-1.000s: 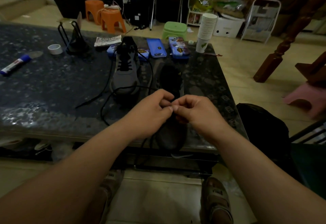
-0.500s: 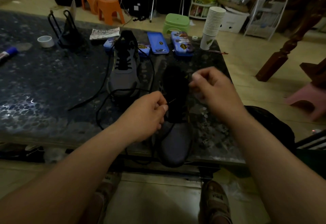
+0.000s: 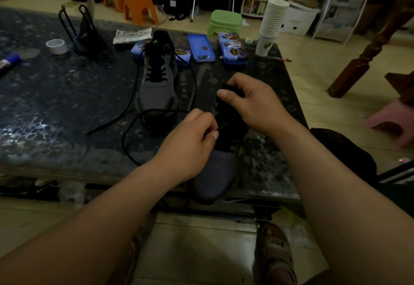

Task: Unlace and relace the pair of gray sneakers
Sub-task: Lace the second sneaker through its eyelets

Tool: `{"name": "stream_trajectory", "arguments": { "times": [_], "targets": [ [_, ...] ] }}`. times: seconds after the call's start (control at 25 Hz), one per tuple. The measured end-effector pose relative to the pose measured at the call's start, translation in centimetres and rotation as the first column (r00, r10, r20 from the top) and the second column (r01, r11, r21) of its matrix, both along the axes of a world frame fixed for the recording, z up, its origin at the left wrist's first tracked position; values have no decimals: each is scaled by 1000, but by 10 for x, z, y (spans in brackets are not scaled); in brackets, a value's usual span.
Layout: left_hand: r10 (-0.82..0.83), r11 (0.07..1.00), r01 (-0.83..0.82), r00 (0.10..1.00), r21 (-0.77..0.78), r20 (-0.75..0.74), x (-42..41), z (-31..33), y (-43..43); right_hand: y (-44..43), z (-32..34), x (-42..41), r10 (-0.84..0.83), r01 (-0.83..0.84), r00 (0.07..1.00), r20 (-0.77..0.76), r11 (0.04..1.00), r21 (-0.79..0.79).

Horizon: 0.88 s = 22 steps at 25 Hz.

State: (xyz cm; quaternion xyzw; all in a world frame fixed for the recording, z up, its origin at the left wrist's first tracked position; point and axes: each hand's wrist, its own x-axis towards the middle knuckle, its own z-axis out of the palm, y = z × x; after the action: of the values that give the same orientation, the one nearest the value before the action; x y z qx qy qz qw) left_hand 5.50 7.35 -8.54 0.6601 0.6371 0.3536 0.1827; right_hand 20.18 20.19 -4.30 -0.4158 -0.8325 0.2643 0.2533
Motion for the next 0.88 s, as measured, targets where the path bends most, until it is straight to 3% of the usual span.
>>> {"name": "stream_trajectory", "arguments": {
  "times": [0.16, 0.24, 0.32, 0.44, 0.6, 0.72, 0.88],
  "targets": [
    [113, 992, -102, 981, -74, 157, -5, 4, 3, 0, 11, 25, -21, 22, 1000, 8, 985, -170],
    [150, 987, -156, 981, 34, 122, -7, 7, 1, -3, 11, 30, 27, -15, 998, 62, 982, -189],
    [104, 989, -109, 993, 103, 56, -3, 10, 1, 0, 7, 27, 40, -28, 998, 58, 981, -194],
    [40, 999, -42, 993, 10, 110, 0, 4, 8, 2, -1, 23, 32, -100, 984, -176, 914, -394],
    [-11, 998, 25, 966, -50, 259, -1, -9, 12, -2, -6, 22, -240, -163, 836, -494, 750, -640],
    [-27, 996, 55, 941, -73, 339, 7, -11, 9, 1, -10, 22, -331, -189, 758, -562, 714, -675],
    [136, 991, -124, 903, -55, 407, -1, 2, 14, 4, -12, 23, -282, -197, 796, -535, 716, -670]
  ]
}}
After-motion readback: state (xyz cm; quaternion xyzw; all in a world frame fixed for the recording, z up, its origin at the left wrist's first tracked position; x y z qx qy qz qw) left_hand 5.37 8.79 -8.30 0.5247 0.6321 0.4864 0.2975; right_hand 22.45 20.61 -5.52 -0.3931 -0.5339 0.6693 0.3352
